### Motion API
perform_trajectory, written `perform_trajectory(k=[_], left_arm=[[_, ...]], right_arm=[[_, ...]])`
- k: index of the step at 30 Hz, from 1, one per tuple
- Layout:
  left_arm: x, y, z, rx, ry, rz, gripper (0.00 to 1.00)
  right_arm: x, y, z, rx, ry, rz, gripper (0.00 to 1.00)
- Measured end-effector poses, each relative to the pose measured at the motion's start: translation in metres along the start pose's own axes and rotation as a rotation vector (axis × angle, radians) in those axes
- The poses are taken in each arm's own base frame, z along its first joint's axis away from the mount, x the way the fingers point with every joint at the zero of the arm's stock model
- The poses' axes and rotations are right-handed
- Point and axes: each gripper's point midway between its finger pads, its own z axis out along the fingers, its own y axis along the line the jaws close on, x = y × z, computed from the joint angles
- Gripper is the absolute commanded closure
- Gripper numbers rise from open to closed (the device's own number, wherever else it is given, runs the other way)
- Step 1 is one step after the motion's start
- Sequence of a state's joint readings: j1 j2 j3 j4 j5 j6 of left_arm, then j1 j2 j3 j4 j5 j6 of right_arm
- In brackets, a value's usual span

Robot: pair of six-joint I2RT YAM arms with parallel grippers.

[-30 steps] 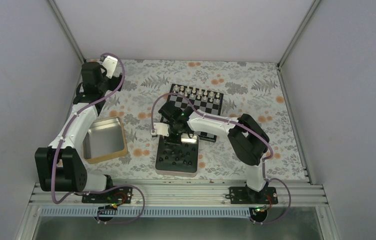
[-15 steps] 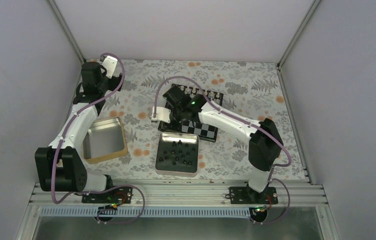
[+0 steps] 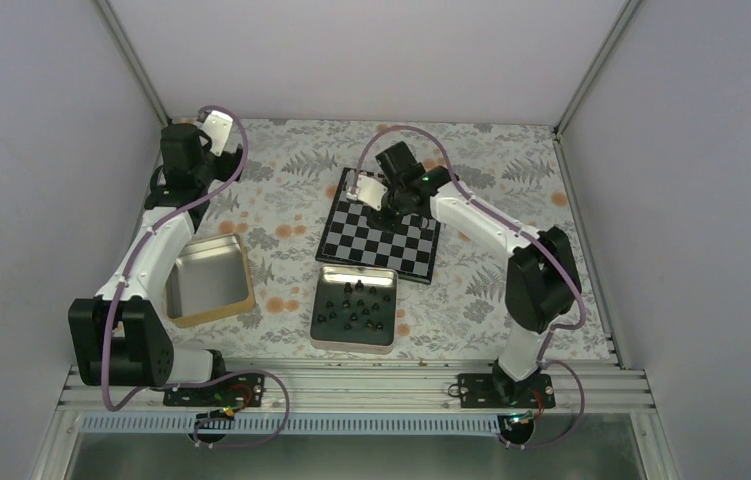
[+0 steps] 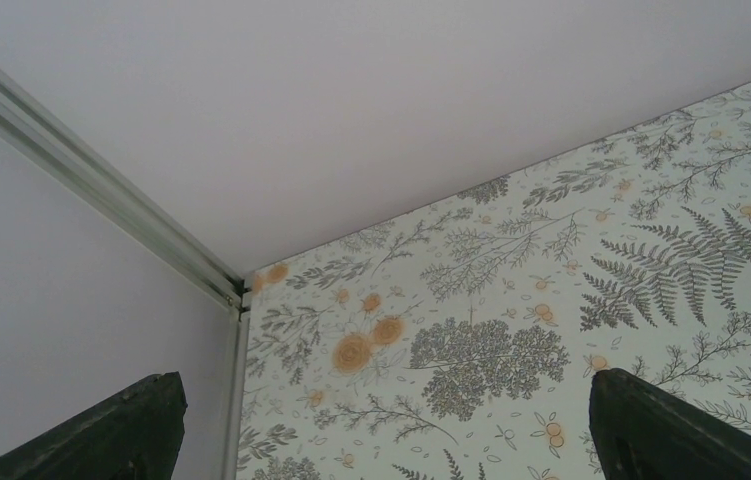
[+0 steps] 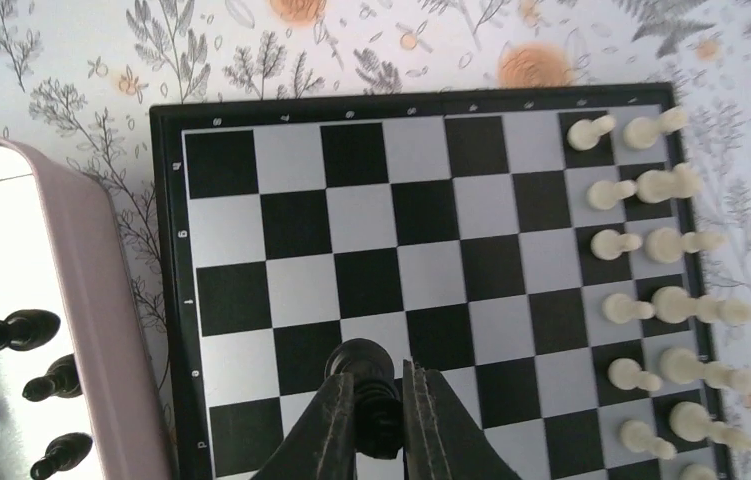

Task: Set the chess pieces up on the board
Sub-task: Place the chess piece on the chessboard.

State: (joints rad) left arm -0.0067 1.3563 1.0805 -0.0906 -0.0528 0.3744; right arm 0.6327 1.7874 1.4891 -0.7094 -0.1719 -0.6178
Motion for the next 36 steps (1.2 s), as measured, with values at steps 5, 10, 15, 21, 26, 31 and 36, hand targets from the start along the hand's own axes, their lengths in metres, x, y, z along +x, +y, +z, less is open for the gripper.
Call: perform_trajectory(k=[5, 10, 15, 21, 26, 31, 36], left_arm=[[0.000, 0.000, 0.000, -0.001, -0.001, 0.000, 0.00], [0.001, 0.000, 0.000, -0.001, -0.001, 0.000, 0.00], [0.001, 0.000, 0.000, -0.001, 0.000, 0.000, 0.00], [0.002, -0.001, 0.001, -0.001, 0.001, 0.000, 0.00], [0.002, -0.001, 0.002, 0.000, 0.003, 0.000, 0.00], [0.008, -0.003, 0.007, 0.007, 0.020, 0.001, 0.00], [0.010, -0.004, 0.009, 0.010, 0.027, 0.002, 0.00]], right_arm=[[0.016, 0.008, 0.018, -0.032, 0.042, 0.009, 0.95], [0.027, 0.014, 0.030, -0.052, 0.069, 0.014, 0.95], [0.034, 0.018, 0.036, -0.068, 0.083, 0.018, 0.94], [0.037, 0.025, 0.042, -0.094, 0.083, 0.020, 0.94], [0.041, 0.035, 0.045, -0.119, 0.093, 0.013, 0.94], [0.042, 0.047, 0.048, -0.151, 0.094, 0.005, 0.94], [0.045, 0.056, 0.052, -0.172, 0.106, -0.003, 0.94]])
